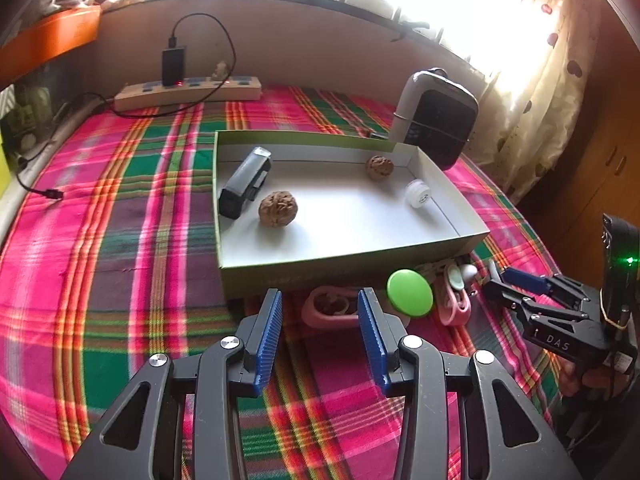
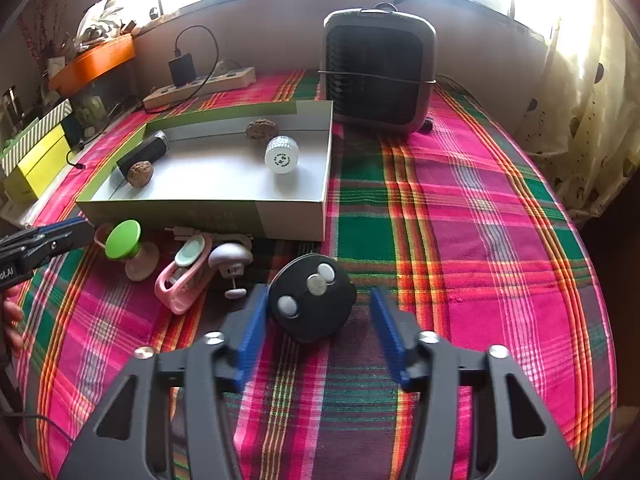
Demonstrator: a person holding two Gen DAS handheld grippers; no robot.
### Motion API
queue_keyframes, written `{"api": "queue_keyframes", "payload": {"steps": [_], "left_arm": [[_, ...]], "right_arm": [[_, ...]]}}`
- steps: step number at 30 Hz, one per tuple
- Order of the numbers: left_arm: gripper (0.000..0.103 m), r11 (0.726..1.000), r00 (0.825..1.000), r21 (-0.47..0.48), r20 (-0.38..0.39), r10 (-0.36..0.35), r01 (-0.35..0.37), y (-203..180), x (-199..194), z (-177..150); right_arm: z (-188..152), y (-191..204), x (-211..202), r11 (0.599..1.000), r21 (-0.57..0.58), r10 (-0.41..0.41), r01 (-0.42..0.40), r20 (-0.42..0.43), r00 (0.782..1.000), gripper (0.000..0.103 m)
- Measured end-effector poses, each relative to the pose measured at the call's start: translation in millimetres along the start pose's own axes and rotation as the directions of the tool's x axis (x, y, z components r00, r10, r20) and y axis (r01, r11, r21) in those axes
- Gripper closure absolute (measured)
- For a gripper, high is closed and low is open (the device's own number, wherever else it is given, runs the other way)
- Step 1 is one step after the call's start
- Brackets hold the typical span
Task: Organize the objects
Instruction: 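Close the right tool on the grey round puck while the left tool approaches the pink clip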
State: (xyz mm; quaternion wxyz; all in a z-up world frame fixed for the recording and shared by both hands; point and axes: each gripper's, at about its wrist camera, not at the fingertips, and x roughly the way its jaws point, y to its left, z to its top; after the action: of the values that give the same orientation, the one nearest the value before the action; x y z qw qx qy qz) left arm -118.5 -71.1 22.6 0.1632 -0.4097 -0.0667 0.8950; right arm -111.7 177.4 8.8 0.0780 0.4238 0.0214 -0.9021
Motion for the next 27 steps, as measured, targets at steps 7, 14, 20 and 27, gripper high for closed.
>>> {"api": "queue_keyframes", "payload": {"steps": [7,14,20,27], "left_arm": [[0.066,1.000,1.000,0.011,-0.007,-0.013,0.013,-1,6,5],[0.066,0.999,0.999,0.020,-0.033,-0.042,0.042,-5,16,6],[0.066,0.998,0.998,0.023,-0.040,-0.054,0.055,-7,18,3],[0.066,0.997,0.997,0.037,-0.042,-0.068,0.070,-14,11,-3]], "right_arm": [[-1,-2,0,1.000,0.004,0.005,-0.005,-0.003,1.000,0.062],[-2,0,-2,1.000,0.005,0.003,-0.003,-0.001,1.000,0.071],[-3,1,-2,1.000,0.000,0.001,-0.001,-0.001,1.000,0.078],[-4,1,-3,1.000,-0.001,0.005,-0.005,0.004,1.000,0.079]]}}
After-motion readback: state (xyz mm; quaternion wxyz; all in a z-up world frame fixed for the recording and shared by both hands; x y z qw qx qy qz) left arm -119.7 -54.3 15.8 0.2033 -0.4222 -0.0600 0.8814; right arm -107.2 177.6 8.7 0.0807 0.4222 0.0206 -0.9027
